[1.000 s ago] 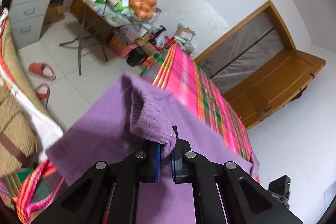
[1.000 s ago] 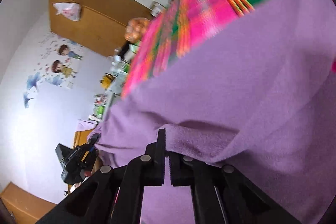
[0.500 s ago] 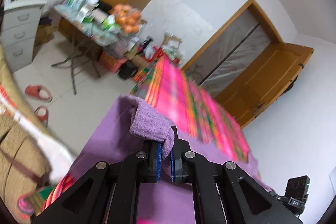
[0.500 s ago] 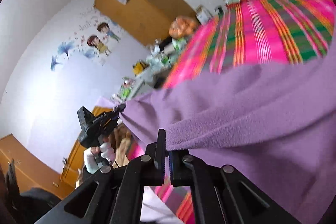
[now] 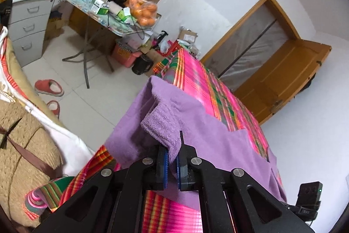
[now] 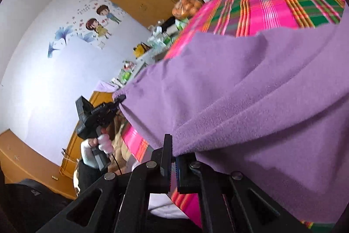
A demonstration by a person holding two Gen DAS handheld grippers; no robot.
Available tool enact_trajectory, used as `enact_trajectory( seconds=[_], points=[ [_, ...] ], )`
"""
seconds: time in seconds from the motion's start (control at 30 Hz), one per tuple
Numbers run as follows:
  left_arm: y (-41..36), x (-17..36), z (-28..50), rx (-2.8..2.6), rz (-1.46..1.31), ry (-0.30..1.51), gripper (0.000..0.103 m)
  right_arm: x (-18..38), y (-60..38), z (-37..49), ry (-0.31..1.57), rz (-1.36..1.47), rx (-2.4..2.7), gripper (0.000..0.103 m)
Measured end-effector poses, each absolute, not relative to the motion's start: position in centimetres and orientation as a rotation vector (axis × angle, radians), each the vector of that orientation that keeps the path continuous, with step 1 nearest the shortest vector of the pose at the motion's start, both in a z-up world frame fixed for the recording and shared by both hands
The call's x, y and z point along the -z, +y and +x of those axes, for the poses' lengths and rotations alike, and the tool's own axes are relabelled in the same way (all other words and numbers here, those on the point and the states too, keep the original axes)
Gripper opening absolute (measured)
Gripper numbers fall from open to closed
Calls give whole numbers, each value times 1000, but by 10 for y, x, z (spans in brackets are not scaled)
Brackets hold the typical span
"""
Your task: Fold clothes
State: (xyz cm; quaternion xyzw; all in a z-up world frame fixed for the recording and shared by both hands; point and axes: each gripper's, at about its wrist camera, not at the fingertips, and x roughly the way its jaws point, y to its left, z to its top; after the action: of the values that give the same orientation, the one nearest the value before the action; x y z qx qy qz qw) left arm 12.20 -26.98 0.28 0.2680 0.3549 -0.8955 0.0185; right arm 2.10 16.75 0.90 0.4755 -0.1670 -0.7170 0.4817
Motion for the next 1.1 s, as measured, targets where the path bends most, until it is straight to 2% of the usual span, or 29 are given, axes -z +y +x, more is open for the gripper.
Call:
enact_trajectory(
  seconds=[0.13, 0.33, 0.43, 0.6, 0.73, 0.83, 0.93, 0.97, 1.03, 1.1],
  points=[
    [-274, 17, 120, 2738, 892, 1123, 5, 15, 160, 21, -400, 1251, 1719, 3],
    [-271, 21, 124, 2746, 911, 1103, 8, 12, 162, 22, -371, 1258, 1708, 3],
    [-274, 18, 134, 2740, 913, 1108, 10, 2, 165, 20, -296, 1249, 1730, 9],
    [-272, 3, 160, 2714, 841, 977, 14, -25, 188, 27, -203, 1163, 1793, 9],
    [-260, -13, 165, 2727, 770, 874, 14, -42, 188, 29, -266, 1030, 1792, 9],
    [-238, -20, 155, 2841, 789, 832, 14, -32, 166, 27, -260, 1024, 1760, 9],
    [-229, -2, 136, 2817, 927, 805, 14, -7, 148, 17, -198, 1139, 1784, 9],
    [-226, 5, 129, 2804, 976, 796, 14, 2, 146, 12, -189, 1184, 1791, 2],
    [-229, 7, 126, 2797, 974, 801, 13, 2, 150, 4, -233, 1197, 1786, 3],
    [-230, -4, 121, 2806, 950, 766, 13, -10, 151, 1, -225, 1163, 1815, 11]
  ],
)
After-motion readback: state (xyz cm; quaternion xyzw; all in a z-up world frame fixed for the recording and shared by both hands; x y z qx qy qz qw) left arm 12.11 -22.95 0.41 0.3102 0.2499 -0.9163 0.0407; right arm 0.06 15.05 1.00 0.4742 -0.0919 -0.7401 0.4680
